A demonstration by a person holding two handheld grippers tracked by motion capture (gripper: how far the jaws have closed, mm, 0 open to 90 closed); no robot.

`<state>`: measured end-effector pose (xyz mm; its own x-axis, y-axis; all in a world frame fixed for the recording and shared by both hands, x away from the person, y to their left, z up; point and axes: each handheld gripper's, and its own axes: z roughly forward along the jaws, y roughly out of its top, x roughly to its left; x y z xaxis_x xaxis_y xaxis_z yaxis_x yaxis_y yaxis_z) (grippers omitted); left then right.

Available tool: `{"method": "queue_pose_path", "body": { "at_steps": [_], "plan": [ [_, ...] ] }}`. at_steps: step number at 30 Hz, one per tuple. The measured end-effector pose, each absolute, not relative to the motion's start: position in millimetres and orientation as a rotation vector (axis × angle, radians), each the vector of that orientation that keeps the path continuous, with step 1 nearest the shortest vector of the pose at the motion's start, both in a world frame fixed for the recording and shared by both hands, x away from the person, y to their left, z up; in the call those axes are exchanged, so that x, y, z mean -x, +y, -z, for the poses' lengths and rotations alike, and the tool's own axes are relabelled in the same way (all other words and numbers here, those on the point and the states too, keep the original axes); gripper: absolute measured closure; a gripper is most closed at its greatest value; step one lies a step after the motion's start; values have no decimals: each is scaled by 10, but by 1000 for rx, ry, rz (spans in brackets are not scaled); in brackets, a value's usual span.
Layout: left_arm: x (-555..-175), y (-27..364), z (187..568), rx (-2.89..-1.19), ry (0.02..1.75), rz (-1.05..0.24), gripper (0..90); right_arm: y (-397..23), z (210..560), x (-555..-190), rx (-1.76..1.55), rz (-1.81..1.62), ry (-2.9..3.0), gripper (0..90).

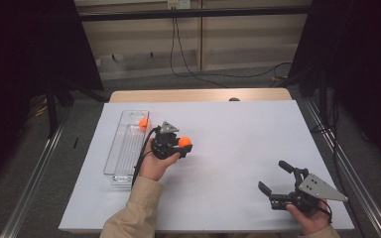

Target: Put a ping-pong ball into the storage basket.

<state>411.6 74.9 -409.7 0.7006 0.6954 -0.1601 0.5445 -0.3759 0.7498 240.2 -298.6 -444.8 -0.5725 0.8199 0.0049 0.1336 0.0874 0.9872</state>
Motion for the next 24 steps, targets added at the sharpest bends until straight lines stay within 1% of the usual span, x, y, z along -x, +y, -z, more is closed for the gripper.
{"method": "queue_pose_path", "body": {
  "at_steps": [24],
  "plan": [
    [-4126,903,4022,-2074,978,-213,508,-2986,4447,-2401,-935,-1529,1793,40]
  ]
}}
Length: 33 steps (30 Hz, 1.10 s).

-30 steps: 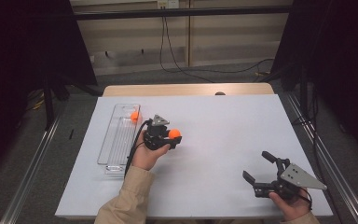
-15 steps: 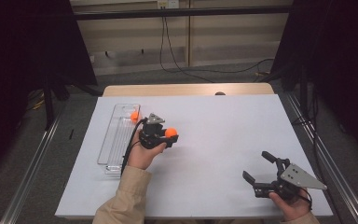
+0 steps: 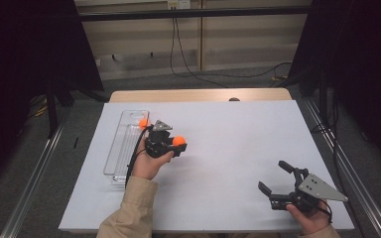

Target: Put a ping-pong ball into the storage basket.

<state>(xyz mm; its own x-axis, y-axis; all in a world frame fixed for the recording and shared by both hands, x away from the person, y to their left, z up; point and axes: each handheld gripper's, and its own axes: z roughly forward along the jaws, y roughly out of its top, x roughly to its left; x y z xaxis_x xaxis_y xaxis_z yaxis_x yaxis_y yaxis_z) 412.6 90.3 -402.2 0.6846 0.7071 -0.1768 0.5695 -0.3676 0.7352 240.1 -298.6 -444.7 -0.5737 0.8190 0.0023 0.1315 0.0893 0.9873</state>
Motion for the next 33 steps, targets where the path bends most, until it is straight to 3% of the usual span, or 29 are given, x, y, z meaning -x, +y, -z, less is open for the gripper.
{"method": "queue_pose_path", "body": {
  "at_steps": [33],
  "plan": [
    [-4123,1108,3951,-2029,1027,-240,508,-2985,4443,-2400,-932,-1532,1792,40]
  ]
}}
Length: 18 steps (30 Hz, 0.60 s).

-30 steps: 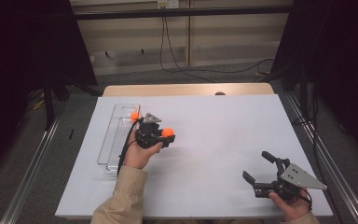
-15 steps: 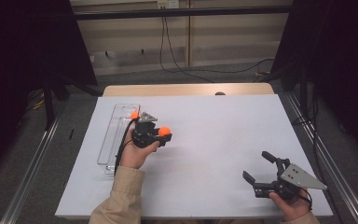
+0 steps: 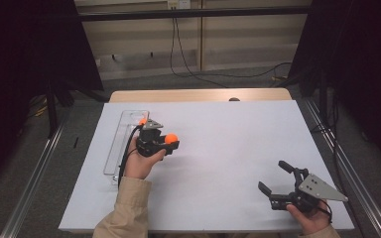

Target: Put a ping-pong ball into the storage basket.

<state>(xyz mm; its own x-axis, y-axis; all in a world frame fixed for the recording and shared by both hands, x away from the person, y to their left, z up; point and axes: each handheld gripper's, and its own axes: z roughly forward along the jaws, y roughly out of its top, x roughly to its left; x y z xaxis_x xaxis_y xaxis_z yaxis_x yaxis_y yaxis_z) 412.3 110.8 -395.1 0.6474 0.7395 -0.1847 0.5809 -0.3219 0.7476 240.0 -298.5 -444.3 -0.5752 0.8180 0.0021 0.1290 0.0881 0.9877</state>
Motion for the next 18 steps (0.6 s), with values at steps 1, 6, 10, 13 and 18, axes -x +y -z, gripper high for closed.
{"method": "queue_pose_path", "body": {
  "at_steps": [1,6,10,13,18],
  "plan": [
    [-4124,1113,3949,-2030,1027,-241,508,-2985,4444,-2400,-933,-1532,1792,40],
    [-4127,1130,3947,-2023,1032,-238,508,-2984,4444,-2400,-934,-1532,1793,40],
    [-4130,1151,3940,-2027,1031,-243,508,-2985,4443,-2399,-936,-1534,1791,40],
    [-4128,1158,3938,-2022,1039,-244,508,-2985,4443,-2399,-935,-1535,1790,40],
    [-4130,1180,3935,-2017,1044,-246,508,-2985,4443,-2401,-934,-1534,1790,40]
  ]
}}
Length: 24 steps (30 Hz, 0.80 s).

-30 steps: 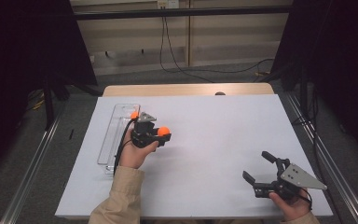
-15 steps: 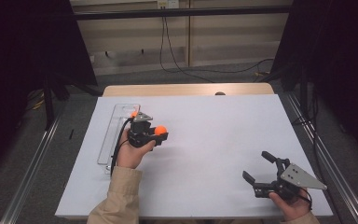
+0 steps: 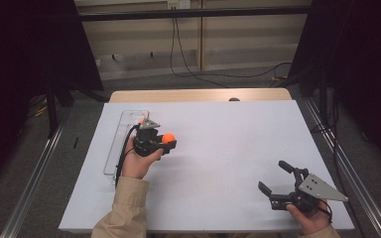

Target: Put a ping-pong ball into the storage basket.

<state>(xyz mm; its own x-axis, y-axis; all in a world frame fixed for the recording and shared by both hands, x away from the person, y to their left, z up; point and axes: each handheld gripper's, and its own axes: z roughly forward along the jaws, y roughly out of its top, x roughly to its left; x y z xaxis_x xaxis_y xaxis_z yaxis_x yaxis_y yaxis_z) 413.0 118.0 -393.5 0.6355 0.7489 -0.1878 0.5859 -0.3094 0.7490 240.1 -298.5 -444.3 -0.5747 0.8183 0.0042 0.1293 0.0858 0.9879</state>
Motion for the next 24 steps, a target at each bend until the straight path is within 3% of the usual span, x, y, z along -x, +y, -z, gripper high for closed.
{"method": "queue_pose_path", "body": {
  "at_steps": [24],
  "plan": [
    [-4129,1328,3904,-2006,1066,-264,508,-2984,4444,-2400,-933,-1533,1793,40]
  ]
}}
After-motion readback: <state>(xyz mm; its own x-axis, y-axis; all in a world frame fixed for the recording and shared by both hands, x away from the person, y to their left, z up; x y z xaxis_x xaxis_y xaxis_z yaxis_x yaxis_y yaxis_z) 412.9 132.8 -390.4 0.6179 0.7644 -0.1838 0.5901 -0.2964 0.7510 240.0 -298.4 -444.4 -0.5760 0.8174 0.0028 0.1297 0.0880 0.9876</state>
